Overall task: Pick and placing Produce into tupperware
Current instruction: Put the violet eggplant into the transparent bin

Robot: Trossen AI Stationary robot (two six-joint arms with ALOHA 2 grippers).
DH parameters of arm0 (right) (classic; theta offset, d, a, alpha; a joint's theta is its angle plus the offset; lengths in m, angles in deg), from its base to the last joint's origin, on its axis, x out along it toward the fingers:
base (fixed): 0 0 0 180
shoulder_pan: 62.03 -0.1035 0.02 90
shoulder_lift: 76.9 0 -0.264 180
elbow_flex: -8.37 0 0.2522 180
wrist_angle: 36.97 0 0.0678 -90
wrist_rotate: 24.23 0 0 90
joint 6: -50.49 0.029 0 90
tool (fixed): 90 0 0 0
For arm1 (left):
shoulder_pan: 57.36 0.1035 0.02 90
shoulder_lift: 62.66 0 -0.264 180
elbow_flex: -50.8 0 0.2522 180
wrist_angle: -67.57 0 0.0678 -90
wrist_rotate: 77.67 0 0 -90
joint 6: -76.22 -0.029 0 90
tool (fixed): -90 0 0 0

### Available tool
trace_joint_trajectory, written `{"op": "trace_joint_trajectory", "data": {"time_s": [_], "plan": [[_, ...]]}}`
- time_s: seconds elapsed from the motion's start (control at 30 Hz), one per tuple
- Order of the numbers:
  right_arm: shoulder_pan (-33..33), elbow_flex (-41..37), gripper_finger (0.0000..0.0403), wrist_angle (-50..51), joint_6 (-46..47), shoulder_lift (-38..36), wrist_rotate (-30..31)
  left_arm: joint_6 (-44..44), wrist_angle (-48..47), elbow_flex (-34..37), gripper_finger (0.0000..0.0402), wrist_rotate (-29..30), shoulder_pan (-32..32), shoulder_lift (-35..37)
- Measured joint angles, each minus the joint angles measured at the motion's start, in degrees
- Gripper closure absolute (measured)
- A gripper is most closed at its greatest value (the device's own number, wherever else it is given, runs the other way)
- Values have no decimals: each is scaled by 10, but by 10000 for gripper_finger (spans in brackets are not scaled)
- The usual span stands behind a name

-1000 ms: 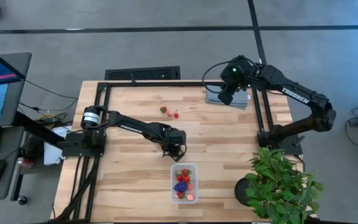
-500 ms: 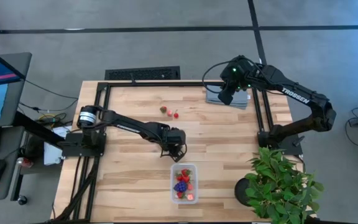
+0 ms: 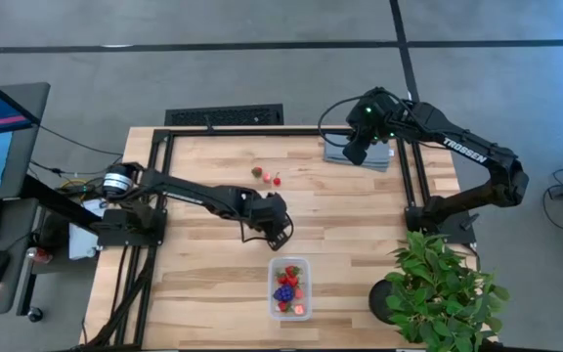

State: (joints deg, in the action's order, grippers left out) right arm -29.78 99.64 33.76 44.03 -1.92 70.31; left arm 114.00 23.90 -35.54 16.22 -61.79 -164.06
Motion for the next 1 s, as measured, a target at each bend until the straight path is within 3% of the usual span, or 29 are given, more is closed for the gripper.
{"op": "trace_joint_trajectory", "data": {"time_s": [0.4,1.0], "plan": [[0,0,280,0,0,0,0,-83,17,-1,233,12,-40,58],[0,0,280,-5,11,0,0,-184,79,-1,249,-96,-81,58]]}}
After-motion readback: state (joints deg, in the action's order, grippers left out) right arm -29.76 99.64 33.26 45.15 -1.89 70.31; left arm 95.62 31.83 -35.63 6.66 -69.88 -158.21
